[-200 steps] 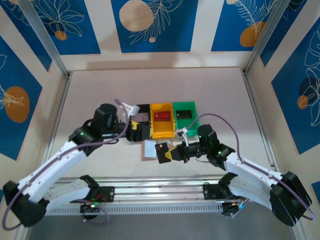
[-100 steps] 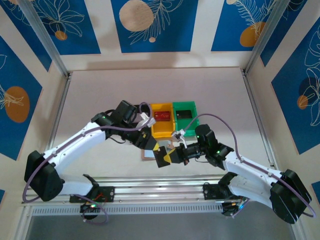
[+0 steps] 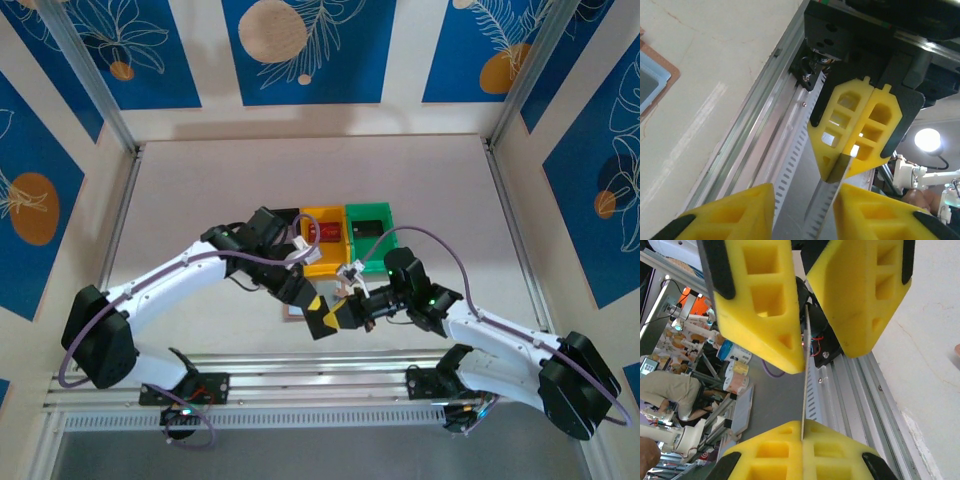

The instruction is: Take the credit cards out of the card holder

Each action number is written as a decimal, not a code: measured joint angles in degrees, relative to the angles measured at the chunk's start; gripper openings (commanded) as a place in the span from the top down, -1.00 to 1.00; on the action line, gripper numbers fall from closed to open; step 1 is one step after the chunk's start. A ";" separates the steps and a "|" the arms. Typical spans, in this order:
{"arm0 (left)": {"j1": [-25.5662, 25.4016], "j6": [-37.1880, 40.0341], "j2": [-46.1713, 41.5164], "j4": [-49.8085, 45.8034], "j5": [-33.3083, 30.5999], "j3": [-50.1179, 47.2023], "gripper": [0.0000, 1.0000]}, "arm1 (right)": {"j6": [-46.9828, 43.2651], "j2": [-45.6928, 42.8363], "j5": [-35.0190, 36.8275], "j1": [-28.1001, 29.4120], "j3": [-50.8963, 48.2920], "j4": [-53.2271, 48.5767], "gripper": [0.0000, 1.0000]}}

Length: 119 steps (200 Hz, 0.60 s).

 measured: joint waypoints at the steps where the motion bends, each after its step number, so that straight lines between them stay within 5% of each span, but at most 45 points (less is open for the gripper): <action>1: -0.02 0.22 0.00 0.02 0.04 0.00 0.50 | 0.00 0.02 0.00 0.02 0.00 0.00 1.00; 30: -0.26 0.61 0.00 0.02 1.07 0.11 0.99 | 0.00 0.17 0.17 0.02 0.00 -0.55 1.00; 58: -0.44 1.01 -0.07 0.20 1.16 0.13 1.00 | -0.17 0.33 0.85 0.02 0.24 -1.81 0.90; 97: -0.20 -2.38 -3.13 4.59 -1.25 -1.81 1.00 | 0.15 -4.70 5.97 -1.75 0.44 -4.70 -0.02; 119: 0.61 -8.02 -6.82 10.78 -3.74 -5.11 1.00 | 1.90 -11.50 10.01 -4.11 -1.66 -4.24 -0.19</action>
